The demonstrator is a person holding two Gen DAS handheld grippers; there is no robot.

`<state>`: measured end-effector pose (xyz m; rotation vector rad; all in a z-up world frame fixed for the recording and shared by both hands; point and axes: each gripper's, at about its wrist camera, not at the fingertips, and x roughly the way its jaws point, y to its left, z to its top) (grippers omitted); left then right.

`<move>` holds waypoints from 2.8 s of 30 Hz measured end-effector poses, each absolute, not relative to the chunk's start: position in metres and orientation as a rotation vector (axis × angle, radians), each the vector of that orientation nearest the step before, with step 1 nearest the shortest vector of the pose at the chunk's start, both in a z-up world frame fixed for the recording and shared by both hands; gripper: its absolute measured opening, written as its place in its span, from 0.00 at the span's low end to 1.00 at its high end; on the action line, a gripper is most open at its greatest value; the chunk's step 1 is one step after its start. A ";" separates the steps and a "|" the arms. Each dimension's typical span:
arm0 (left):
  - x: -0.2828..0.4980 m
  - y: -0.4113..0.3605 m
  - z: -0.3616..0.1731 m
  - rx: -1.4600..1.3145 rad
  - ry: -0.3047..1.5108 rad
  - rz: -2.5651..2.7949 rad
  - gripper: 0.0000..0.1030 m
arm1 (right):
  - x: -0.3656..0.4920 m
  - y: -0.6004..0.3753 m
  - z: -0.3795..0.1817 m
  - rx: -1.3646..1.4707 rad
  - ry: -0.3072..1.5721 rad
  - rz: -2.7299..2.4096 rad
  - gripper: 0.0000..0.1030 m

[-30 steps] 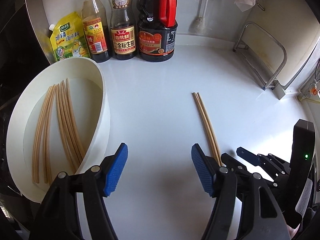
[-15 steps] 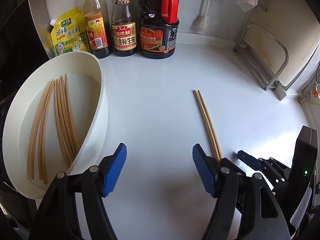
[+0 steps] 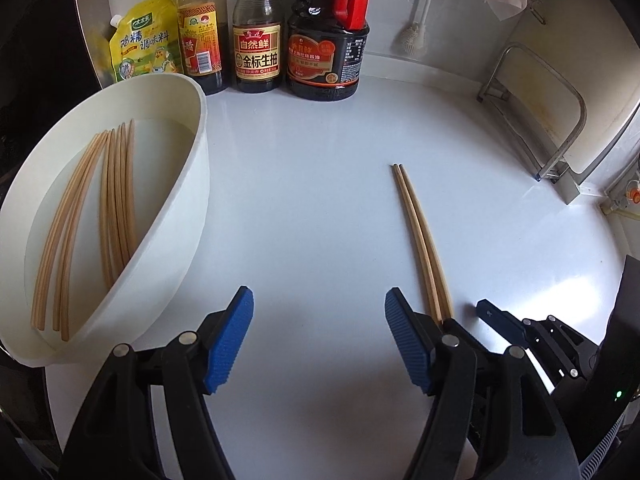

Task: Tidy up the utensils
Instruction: 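Close the right gripper on one chopstick while the left gripper grasps the other, then carry both chopsticks into the white basin and open both grippers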

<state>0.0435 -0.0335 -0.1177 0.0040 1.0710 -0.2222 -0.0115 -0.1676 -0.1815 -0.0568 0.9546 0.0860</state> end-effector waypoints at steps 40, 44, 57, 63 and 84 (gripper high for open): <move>0.048 -0.112 -0.164 0.112 1.099 -0.207 0.71 | -0.017 -0.249 -0.185 -0.010 0.924 -0.025 0.21; 0.046 -0.115 -0.163 0.121 1.084 -0.220 0.67 | -0.012 -0.249 -0.185 -0.016 0.912 -0.025 0.22; 0.042 -0.117 -0.157 0.111 1.091 -0.310 0.07 | -0.009 -0.249 -0.183 0.051 0.919 0.030 0.06; 0.040 -0.108 -0.149 0.127 1.116 -0.315 0.07 | -0.016 -0.253 -0.169 0.115 0.924 0.016 0.06; 0.060 0.013 -0.016 0.114 0.950 -0.224 0.07 | 0.017 -0.137 -0.039 0.042 0.819 0.173 0.06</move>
